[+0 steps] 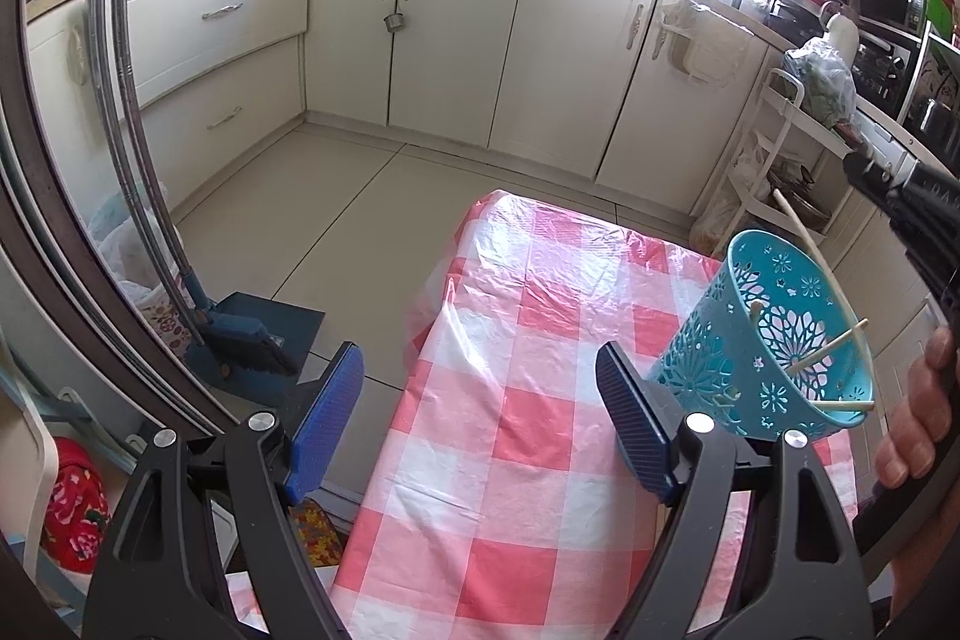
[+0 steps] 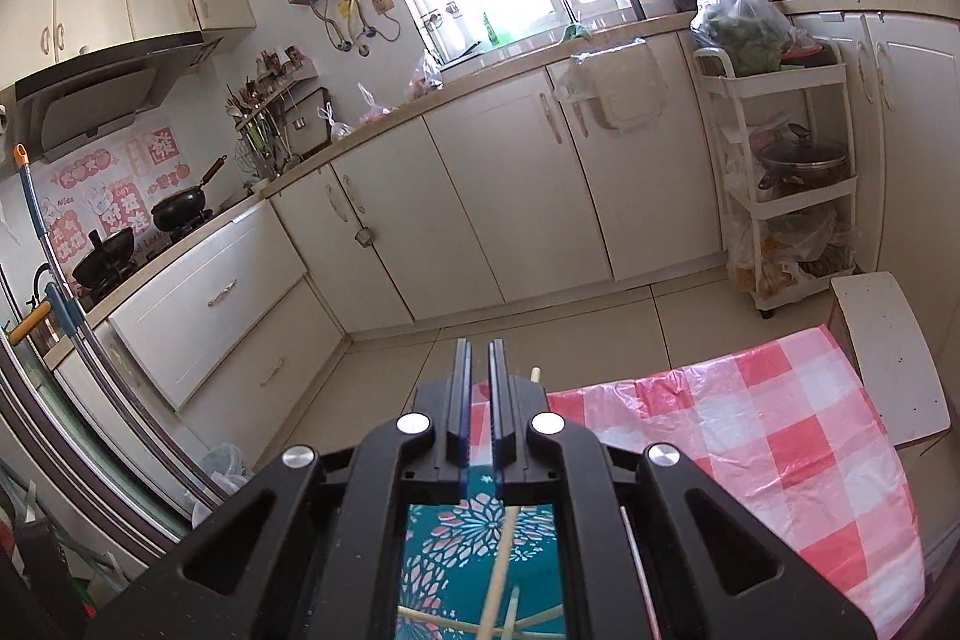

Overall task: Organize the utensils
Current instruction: 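Bring the right gripper back to the bundle while the left gripper approaches it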

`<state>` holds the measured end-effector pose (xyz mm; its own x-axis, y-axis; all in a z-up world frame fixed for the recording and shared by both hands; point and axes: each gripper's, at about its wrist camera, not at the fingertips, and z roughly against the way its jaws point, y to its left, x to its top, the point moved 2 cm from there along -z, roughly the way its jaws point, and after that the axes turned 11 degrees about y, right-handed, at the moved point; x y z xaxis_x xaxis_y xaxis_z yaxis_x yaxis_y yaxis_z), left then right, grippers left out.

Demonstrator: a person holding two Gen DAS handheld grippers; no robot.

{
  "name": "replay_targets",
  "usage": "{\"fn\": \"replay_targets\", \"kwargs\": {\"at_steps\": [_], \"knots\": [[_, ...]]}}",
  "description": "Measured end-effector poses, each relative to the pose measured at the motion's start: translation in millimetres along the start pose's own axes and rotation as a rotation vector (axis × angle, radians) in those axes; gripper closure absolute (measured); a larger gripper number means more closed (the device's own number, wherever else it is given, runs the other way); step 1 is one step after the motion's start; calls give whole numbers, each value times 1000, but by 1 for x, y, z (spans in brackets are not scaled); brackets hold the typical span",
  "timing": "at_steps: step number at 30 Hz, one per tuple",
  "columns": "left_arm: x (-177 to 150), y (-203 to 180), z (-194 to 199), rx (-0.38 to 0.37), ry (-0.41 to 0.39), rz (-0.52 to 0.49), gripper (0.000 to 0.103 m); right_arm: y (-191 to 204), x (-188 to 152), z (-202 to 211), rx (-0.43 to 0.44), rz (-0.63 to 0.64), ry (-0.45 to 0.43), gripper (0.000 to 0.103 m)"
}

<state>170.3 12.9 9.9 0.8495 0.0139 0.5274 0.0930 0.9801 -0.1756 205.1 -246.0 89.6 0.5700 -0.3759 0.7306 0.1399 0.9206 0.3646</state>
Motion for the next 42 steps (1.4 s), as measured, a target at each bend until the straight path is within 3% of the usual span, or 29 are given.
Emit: {"fn": "replay_targets", "kwargs": {"at_steps": [7,10,12,13,17,24,29,32,36,42], "knots": [[-1,0,0,-2,2,1,27,2,1,0,14,-7,7,97],[-1,1,0,-5,4,5,27,-7,-6,-7,13,-23,77,96],[-1,1,-1,-6,7,6,27,-14,-8,-13,5,-36,125,89],[-2,0,-2,-5,9,5,27,-17,-6,-18,3,-43,148,84],[-2,-1,-5,-7,20,3,27,-24,12,-36,26,-81,238,83],[-1,0,-4,-14,16,-1,27,-20,3,-2,88,-79,205,82],[-7,-2,-8,6,38,-37,27,-11,-54,62,89,35,176,79],[-13,-2,-11,28,52,-56,27,-8,-111,81,33,116,239,79],[-23,-3,-13,65,69,-89,27,-26,-181,60,-13,92,405,87],[-60,-13,-16,77,127,-154,26,-38,-209,21,-32,42,473,88]]}}
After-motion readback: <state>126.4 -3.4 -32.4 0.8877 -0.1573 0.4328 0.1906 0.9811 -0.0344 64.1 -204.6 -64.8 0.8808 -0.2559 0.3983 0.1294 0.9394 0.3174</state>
